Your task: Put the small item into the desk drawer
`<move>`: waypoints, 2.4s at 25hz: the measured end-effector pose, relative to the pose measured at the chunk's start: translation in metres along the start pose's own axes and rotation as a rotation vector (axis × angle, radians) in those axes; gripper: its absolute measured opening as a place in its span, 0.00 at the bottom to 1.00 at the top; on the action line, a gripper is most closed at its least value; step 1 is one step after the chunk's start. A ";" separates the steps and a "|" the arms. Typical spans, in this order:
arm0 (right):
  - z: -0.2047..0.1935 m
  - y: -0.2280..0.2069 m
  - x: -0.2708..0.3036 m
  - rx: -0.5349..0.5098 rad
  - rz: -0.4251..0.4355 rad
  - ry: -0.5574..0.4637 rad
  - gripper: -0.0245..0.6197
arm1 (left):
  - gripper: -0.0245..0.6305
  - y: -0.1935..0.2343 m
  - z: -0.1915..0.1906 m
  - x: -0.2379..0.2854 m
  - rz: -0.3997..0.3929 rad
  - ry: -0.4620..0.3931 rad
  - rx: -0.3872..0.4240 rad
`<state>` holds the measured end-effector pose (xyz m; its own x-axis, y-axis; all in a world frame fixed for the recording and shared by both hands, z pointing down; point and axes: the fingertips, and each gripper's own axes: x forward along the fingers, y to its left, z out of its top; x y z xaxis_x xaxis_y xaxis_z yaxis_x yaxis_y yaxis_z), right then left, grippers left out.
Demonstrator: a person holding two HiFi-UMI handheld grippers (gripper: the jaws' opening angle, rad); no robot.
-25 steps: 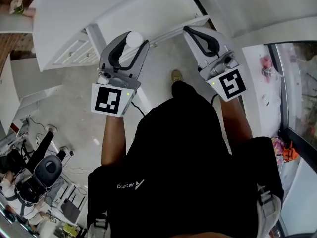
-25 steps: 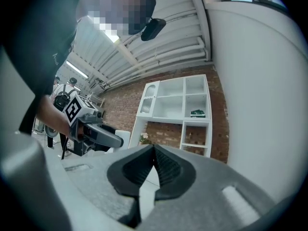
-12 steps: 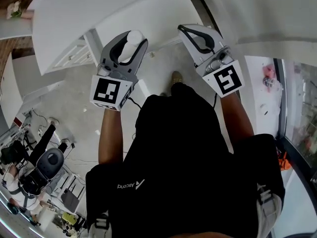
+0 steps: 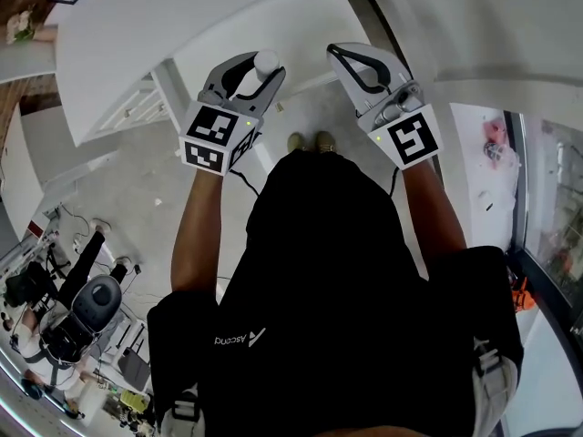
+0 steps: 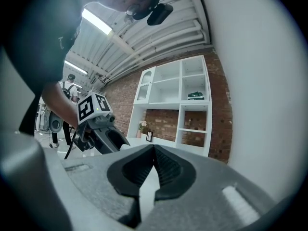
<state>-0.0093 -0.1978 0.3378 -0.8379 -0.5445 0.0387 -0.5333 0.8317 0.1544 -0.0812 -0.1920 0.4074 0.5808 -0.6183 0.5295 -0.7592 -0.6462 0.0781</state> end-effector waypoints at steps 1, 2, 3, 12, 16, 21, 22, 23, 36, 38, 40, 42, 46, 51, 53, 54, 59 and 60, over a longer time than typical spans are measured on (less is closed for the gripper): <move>-0.003 -0.002 0.001 0.005 -0.005 0.006 0.04 | 0.29 0.002 -0.005 0.005 -0.012 0.024 -0.008; -0.005 -0.004 0.002 0.010 -0.010 0.012 0.04 | 0.29 0.003 -0.009 0.011 -0.023 0.048 -0.015; -0.008 -0.005 0.002 0.015 -0.016 0.018 0.04 | 0.29 0.005 -0.014 0.016 -0.034 0.072 -0.023; -0.028 -0.014 0.008 0.028 -0.038 0.049 0.04 | 0.29 0.015 -0.067 0.062 -0.130 0.302 -0.105; -0.035 -0.017 0.009 0.022 -0.048 0.060 0.04 | 0.29 0.017 -0.088 0.078 -0.167 0.381 -0.166; -0.044 -0.022 0.006 0.019 -0.061 0.089 0.04 | 0.29 0.017 -0.113 0.095 -0.228 0.477 -0.211; -0.047 -0.023 0.006 0.017 -0.062 0.097 0.04 | 0.29 0.018 -0.118 0.099 -0.237 0.497 -0.218; -0.049 -0.023 0.006 0.015 -0.062 0.105 0.04 | 0.29 0.018 -0.122 0.102 -0.247 0.516 -0.226; -0.072 -0.034 0.010 0.007 -0.074 0.160 0.04 | 0.29 0.024 -0.165 0.138 -0.325 0.705 -0.335; -0.074 -0.035 0.010 0.006 -0.077 0.164 0.04 | 0.29 0.024 -0.172 0.142 -0.333 0.729 -0.365; -0.076 -0.038 0.009 0.004 -0.079 0.170 0.04 | 0.29 0.025 -0.179 0.146 -0.335 0.748 -0.389; -0.079 -0.040 0.007 0.005 -0.081 0.177 0.04 | 0.29 0.025 -0.184 0.150 -0.339 0.766 -0.409; -0.084 -0.046 0.006 0.019 -0.090 0.184 0.04 | 0.30 0.024 -0.195 0.156 -0.355 0.806 -0.439; -0.091 -0.050 0.007 0.027 -0.097 0.192 0.04 | 0.30 0.024 -0.209 0.158 -0.367 0.853 -0.470; -0.091 -0.051 0.006 0.029 -0.102 0.193 0.04 | 0.30 0.023 -0.213 0.159 -0.370 0.865 -0.480; -0.091 -0.052 0.005 0.028 -0.103 0.193 0.04 | 0.30 0.022 -0.215 0.159 -0.370 0.870 -0.485; -0.092 -0.053 0.003 0.027 -0.110 0.196 0.04 | 0.30 0.020 -0.223 0.161 -0.369 0.874 -0.541; -0.092 -0.054 0.002 0.029 -0.111 0.199 0.04 | 0.30 0.019 -0.223 0.162 -0.368 0.871 -0.550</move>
<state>0.0289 -0.2536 0.4208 -0.7357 -0.6415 0.2173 -0.6268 0.7664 0.1404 -0.0677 -0.2046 0.6832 0.5563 0.2399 0.7956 -0.7349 -0.3049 0.6058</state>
